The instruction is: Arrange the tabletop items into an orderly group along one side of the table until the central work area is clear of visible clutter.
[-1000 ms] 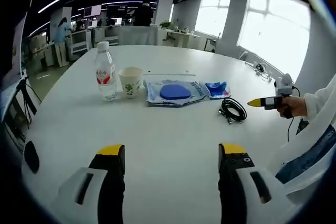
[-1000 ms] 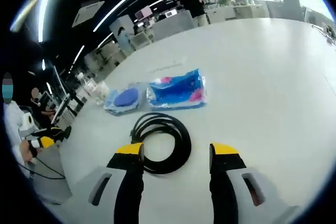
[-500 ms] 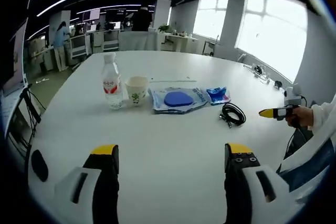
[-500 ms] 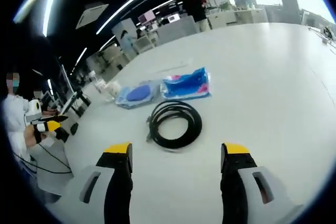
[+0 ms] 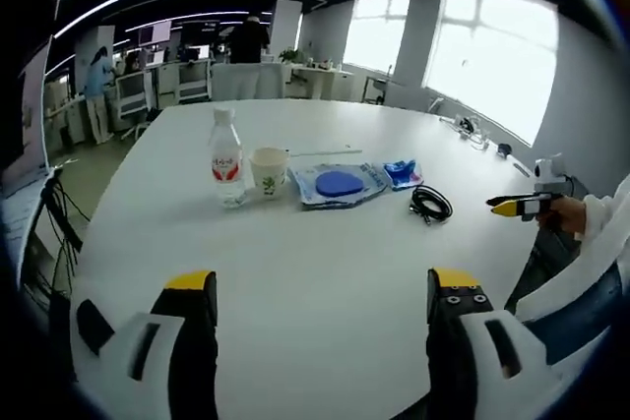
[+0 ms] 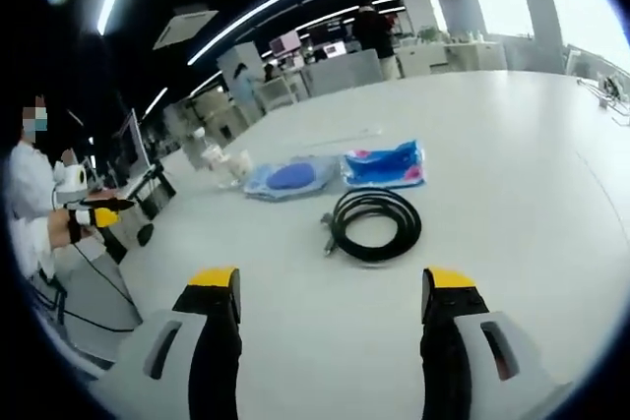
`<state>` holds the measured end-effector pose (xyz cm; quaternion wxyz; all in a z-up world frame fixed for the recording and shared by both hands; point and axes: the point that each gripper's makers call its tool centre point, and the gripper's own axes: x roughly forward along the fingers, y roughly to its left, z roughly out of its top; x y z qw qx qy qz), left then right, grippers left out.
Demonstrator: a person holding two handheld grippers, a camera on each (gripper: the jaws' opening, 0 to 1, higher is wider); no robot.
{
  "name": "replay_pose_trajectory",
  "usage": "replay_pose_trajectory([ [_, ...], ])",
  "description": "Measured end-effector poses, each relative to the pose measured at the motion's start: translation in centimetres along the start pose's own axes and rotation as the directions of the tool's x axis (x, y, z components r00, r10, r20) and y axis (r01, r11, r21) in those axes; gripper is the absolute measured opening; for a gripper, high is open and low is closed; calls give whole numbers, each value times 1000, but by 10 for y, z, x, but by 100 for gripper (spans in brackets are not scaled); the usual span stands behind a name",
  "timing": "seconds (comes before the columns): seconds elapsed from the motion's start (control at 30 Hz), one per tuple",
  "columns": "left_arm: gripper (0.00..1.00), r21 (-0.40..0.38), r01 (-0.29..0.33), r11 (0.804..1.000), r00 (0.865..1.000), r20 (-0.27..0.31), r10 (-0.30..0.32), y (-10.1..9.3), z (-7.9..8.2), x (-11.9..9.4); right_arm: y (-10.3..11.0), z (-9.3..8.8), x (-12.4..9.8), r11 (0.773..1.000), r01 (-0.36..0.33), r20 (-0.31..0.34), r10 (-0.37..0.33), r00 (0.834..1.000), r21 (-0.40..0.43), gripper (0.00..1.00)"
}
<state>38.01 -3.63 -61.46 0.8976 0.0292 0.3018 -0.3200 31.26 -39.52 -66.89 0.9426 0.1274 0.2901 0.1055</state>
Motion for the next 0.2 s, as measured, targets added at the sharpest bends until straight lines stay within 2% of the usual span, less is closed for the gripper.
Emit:
replay_pose_trajectory([
  [0.07, 89, -2, 3, 1000, 1000, -1, -3, 5, -2, -2, 7, -3, -3, 1000, 7, 3, -7, 1000, 7, 72],
  [0.13, 89, -25, 19, 999, 1000, 14, -19, 6, -1, -5, 10, -5, -6, 999, 22, 5, -22, 1000, 32, 71],
  [0.2, 89, -17, 39, 999, 998, 41, -38, 5, 2, -8, 17, -3, -9, 999, 23, 27, -23, 999, 31, 72],
])
